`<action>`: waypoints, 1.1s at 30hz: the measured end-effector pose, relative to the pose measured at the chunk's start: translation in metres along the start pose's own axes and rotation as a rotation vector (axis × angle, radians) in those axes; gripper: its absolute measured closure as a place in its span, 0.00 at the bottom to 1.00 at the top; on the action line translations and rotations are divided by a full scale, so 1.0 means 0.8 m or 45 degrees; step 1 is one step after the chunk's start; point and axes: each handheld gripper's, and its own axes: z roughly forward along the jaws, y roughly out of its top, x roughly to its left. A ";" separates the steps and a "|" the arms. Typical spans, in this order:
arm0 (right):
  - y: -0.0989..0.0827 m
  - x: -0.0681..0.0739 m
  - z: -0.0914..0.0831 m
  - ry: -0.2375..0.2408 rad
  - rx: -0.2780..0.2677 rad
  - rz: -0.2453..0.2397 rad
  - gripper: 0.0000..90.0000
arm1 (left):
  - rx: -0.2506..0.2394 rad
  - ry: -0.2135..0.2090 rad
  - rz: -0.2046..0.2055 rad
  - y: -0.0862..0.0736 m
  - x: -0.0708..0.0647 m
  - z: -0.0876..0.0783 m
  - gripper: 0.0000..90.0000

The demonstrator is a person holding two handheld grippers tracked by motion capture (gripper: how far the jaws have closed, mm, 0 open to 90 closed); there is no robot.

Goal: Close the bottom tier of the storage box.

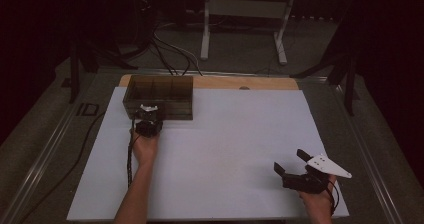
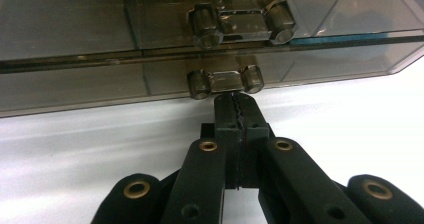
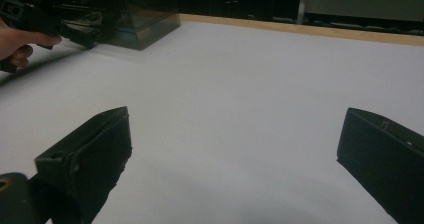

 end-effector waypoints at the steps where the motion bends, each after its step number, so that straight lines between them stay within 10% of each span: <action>1: 0.000 0.000 0.000 0.001 0.000 0.001 0.01 | 0.001 0.002 -0.001 0.000 0.001 -0.001 1.00; 13: 0.000 0.001 0.002 0.003 0.004 -0.006 0.01 | -0.028 -0.036 0.003 -0.004 0.003 -0.009 0.93; 33: 0.000 0.001 0.001 0.000 0.004 -0.002 0.01 | -0.172 -0.058 0.054 0.004 -0.009 -0.043 0.36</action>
